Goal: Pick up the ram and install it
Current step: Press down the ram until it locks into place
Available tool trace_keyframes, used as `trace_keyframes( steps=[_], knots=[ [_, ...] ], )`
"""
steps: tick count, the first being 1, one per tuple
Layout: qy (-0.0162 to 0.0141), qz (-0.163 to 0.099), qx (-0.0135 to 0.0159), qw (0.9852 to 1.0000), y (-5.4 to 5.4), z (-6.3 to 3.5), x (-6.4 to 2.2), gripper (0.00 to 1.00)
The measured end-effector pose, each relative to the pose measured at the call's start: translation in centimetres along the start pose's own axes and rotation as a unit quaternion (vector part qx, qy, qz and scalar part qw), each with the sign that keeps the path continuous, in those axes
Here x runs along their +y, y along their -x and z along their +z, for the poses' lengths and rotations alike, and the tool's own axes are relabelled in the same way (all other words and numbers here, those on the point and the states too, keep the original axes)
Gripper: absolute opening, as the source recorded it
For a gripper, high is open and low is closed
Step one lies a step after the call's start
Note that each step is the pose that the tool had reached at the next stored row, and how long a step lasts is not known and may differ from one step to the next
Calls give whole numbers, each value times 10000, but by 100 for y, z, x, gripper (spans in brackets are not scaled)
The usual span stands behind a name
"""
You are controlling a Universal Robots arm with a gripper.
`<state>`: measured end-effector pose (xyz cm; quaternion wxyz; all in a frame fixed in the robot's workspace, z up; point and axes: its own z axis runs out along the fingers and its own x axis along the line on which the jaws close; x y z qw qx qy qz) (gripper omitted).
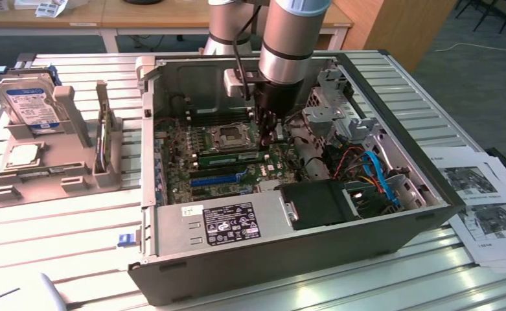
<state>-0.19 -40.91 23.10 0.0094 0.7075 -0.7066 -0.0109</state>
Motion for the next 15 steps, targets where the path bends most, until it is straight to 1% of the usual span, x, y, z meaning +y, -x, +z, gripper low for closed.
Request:
trace_keyframes(
  steps=[15],
  knots=[
    [0,0,1,10000,-1,37,-1,10]
  ],
)
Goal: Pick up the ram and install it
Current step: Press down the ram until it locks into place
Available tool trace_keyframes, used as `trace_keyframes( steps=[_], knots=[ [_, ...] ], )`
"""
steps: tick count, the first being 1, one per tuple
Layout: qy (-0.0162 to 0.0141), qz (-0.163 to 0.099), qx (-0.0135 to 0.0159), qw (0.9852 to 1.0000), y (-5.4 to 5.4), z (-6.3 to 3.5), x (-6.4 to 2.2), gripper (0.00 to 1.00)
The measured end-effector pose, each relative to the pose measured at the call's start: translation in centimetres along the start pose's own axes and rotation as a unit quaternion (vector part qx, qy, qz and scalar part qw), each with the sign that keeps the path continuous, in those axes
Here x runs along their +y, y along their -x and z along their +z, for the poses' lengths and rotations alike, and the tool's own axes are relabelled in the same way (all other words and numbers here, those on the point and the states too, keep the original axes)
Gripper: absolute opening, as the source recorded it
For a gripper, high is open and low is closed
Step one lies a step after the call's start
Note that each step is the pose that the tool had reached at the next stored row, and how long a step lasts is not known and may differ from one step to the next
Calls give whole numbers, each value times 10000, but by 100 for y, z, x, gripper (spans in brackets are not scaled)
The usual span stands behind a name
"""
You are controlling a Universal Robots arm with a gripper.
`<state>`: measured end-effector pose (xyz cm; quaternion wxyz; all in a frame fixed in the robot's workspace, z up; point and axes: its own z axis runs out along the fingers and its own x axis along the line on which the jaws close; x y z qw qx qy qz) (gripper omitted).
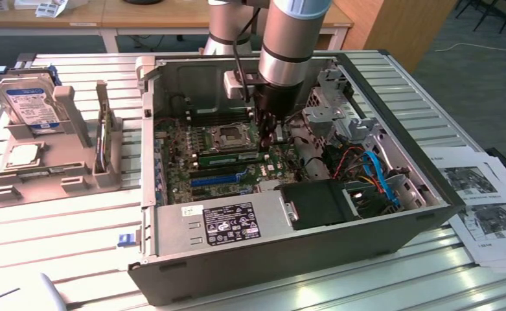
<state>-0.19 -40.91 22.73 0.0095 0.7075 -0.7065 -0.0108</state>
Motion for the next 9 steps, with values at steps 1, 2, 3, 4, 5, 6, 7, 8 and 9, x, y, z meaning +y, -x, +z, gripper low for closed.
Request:
trace_keyframes(
  steps=[1,2,3,4,5,6,7,8,9],
  knots=[
    [0,0,0,10000,0,0,0,10],
    [0,0,-1,10000,0,1,0,10],
    [-1,0,-3,10000,1,6,0,10],
    [-1,0,-3,10000,1,12,-1,10],
    [0,0,-2,10000,0,15,-1,10],
    [0,0,-1,10000,0,14,0,10],
    [0,0,0,10000,0,14,0,10],
    [0,0,0,10000,0,15,0,10],
    [0,0,0,10000,0,15,0,10]
  ],
)
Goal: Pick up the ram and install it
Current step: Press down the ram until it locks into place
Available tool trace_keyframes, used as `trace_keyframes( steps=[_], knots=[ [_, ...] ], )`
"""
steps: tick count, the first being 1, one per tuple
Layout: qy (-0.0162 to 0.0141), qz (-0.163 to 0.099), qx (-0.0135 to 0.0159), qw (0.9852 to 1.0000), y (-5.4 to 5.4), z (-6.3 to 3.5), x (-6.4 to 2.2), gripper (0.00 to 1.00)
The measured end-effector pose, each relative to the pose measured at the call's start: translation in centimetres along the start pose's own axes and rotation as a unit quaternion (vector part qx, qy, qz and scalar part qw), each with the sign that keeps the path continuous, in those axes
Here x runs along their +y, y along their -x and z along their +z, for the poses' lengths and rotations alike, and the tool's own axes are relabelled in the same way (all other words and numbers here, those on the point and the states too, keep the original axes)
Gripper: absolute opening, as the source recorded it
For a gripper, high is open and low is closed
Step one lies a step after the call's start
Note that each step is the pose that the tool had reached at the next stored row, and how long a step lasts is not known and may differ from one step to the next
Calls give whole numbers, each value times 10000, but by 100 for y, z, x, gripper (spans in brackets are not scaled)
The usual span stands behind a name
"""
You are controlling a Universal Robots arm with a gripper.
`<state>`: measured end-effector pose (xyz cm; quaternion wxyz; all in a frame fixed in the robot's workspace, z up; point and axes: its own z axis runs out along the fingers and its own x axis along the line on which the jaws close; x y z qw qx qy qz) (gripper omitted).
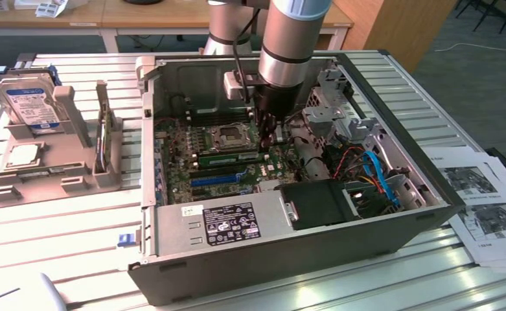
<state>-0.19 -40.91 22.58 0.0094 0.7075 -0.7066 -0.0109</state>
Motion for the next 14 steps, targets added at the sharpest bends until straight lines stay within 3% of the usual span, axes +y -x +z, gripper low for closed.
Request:
trace_keyframes(
  steps=[14],
  knots=[
    [0,0,0,10000,-1,16,0,10]
  ],
)
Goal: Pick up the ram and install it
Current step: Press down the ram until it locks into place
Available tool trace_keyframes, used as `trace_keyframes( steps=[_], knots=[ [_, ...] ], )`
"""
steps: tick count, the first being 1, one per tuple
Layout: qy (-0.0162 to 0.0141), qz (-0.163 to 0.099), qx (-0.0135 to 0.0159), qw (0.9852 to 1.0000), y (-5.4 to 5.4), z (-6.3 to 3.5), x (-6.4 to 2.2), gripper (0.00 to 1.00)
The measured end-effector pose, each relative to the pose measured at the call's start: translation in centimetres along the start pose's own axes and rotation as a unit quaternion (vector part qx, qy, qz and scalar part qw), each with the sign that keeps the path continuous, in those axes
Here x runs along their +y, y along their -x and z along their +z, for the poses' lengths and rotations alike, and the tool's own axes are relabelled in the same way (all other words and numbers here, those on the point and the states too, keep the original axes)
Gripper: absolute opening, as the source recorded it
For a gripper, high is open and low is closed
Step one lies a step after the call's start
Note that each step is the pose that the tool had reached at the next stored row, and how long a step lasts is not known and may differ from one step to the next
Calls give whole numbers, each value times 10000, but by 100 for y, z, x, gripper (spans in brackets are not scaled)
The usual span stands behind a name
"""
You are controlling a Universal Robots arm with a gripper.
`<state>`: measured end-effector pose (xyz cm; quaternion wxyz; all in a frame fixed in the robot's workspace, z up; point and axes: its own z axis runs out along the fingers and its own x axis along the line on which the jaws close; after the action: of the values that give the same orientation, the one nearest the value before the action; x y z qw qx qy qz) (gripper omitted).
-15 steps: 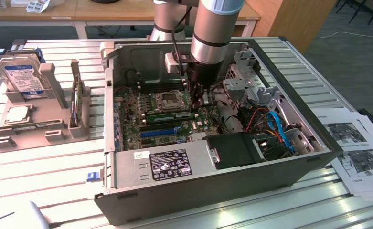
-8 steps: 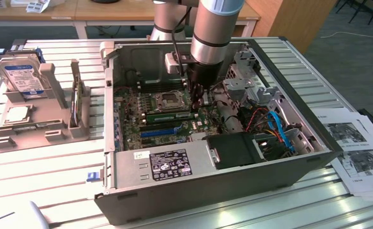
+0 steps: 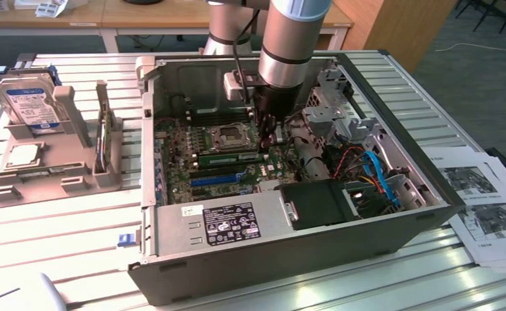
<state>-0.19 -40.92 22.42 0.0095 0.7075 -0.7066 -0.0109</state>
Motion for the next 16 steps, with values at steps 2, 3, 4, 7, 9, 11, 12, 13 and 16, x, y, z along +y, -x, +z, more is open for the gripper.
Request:
trace_keyframes(
  steps=[2,3,4,7,9,11,12,13,16],
  knots=[
    [0,0,0,10000,0,0,0,10],
    [-1,0,0,10000,0,1,0,10],
    [-1,0,0,10000,0,2,0,10],
    [0,0,0,10000,-1,6,-4,10],
    [0,0,0,10000,-1,6,-4,10],
    [0,0,0,10000,-1,6,-4,10],
    [-1,0,0,10000,-1,6,-4,10],
    [0,0,0,10000,-2,7,-7,10],
    [-1,0,-1,10000,-2,10,-10,10]
  ],
)
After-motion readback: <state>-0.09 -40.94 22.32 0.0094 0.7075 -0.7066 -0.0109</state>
